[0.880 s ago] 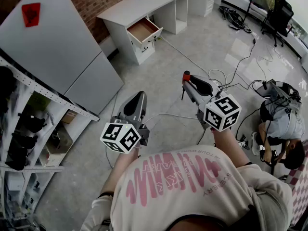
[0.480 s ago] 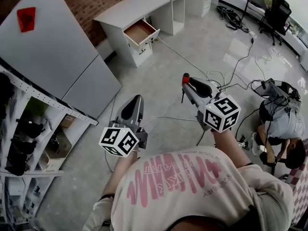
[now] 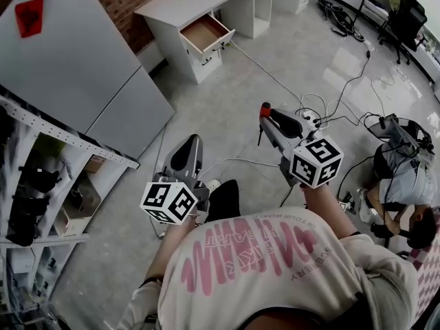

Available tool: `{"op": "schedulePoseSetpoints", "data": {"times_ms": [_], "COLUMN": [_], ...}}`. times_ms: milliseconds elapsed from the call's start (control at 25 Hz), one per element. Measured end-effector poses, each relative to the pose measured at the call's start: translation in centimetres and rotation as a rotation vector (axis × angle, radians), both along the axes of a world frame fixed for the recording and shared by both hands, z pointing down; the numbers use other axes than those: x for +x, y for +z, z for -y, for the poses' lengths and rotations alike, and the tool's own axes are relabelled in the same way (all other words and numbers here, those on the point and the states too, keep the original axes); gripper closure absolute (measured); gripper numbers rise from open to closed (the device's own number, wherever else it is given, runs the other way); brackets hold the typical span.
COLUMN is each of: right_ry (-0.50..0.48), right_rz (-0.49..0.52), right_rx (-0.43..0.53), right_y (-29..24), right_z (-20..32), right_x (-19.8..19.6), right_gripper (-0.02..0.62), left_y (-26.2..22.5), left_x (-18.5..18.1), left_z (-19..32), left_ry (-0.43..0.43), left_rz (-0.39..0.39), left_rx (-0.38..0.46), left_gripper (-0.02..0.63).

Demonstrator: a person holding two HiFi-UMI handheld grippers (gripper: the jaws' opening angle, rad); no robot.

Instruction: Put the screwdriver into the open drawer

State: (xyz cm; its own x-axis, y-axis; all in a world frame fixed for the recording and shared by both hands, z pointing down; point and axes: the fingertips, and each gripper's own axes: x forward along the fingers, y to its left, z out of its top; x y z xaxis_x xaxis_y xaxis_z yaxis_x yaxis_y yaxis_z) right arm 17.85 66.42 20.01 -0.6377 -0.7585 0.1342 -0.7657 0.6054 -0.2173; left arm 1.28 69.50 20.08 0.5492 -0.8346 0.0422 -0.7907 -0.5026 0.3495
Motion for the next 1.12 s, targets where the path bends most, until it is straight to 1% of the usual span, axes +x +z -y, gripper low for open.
{"op": "schedulePoseSetpoints", "data": {"times_ms": [120, 240, 360, 480, 720, 880, 1000, 1120], "right_ry": [0.013, 0.039, 0.075, 0.1, 0.12, 0.142, 0.146, 0.146], "right_rz": [-0.037, 0.001, 0.039, 0.043, 0.026, 0.039, 0.025, 0.007], "right_rx": [0.007, -0.028, -0.048, -0.029, 0.008, 0.023, 0.041, 0.03], "right_y": [0.2, 0.4, -0.2, -1.3, -3.1, -3.5, -3.7, -3.3], "right_z": [2.7, 5.9, 9.4, 13.2, 19.2, 22.9, 25.4, 27.0], "right_x": [-1.6, -2.6, -3.3, -5.0, -8.2, -10.2, -11.9, -13.1], "right_gripper": [0.489, 0.489, 0.491, 0.491, 0.489, 0.489, 0.49, 0.489], "left_y": [0.9, 1.1, -0.2, -1.6, -3.5, -3.7, -3.8, -3.5], "left_x": [-1.2, -2.2, -3.0, -4.3, -7.3, -9.6, -11.1, -12.0], "left_z": [2.9, 6.6, 10.7, 15.1, 22.0, 25.9, 28.3, 29.9], "left_ry": [0.021, 0.047, 0.087, 0.123, 0.157, 0.176, 0.182, 0.192], "left_rz": [-0.025, -0.037, -0.026, -0.01, -0.002, 0.012, 0.033, 0.027], "left_rx": [-0.021, -0.035, -0.013, 0.01, 0.041, 0.056, 0.077, 0.068], "left_gripper": [0.601, 0.601, 0.601, 0.601, 0.601, 0.601, 0.601, 0.601]}}
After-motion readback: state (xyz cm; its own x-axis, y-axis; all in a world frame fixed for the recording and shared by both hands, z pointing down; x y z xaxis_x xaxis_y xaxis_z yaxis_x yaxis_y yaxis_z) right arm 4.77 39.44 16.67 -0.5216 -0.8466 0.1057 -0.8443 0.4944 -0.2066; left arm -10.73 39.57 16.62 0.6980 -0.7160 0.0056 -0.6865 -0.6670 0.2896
